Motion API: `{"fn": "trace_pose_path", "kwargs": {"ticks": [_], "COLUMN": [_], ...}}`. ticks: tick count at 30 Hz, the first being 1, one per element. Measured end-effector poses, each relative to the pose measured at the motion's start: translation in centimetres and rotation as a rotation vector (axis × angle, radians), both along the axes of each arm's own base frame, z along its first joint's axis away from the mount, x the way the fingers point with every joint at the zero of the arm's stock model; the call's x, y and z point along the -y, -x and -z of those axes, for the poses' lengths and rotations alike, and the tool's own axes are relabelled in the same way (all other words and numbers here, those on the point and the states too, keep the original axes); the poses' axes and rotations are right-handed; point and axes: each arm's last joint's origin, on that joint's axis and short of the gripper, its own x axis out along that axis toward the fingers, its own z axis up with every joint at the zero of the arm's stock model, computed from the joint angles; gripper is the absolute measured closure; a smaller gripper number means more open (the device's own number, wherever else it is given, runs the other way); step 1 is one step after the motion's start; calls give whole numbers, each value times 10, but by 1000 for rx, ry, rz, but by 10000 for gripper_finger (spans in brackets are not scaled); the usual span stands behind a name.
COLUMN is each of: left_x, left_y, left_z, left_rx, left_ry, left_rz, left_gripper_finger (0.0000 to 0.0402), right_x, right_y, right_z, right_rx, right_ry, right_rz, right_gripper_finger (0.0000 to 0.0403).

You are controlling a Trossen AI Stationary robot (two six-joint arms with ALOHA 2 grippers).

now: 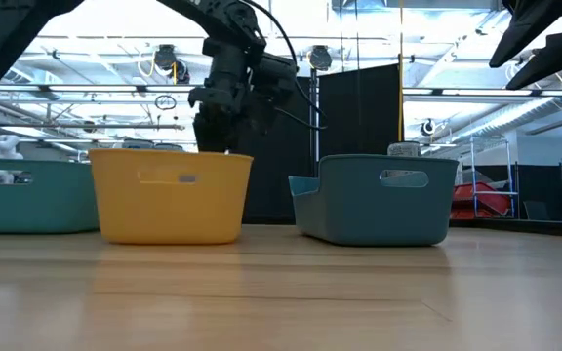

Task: Sort soda cans
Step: Move the yellow bin to the left side of the blue bin, then adjust the blue bin

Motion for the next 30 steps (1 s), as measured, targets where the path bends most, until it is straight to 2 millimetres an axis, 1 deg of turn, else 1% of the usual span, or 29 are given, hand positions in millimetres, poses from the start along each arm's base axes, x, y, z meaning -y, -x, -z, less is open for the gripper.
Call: {"fn": "trace_pose_path", "kwargs": {"ticks": [4, 11, 13, 15, 19, 24, 27, 30], "left_x": [3, 3, 3, 4, 3, 7, 15, 27], "left_y": [-1, 0, 1, 4, 11, 26, 44, 69], "left_z": [0, -1, -4, -13, -39, -88, -119, -146], "left_rx": [-1, -7, -1, 1, 16, 145, 244, 348], "left_ry": [-24, -27, -34, -62, -153, -207, -223, -243], "left_rz": [28, 33, 33, 33, 21, -78, -187, -312], "left_gripper_finger": [340, 336, 336, 336, 336, 335, 336, 336], "right_x": [0, 0, 0, 0, 2, 10, 20, 33], "right_y": [0, 0, 0, 0, 0, -2, -5, -10], "right_z": [0, 0, 0, 0, 1, 2, 4, 4], "right_rx": [-1, -4, -6, -8, -18, -48, -91, -126], "right_ry": [1, 11, 15, 21, 40, 65, 112, 134], "right_rz": [-1, -12, -16, -22, -26, 9, 34, 67], "right_gripper_finger": [282, 282, 282, 282, 282, 282, 282, 282]}}
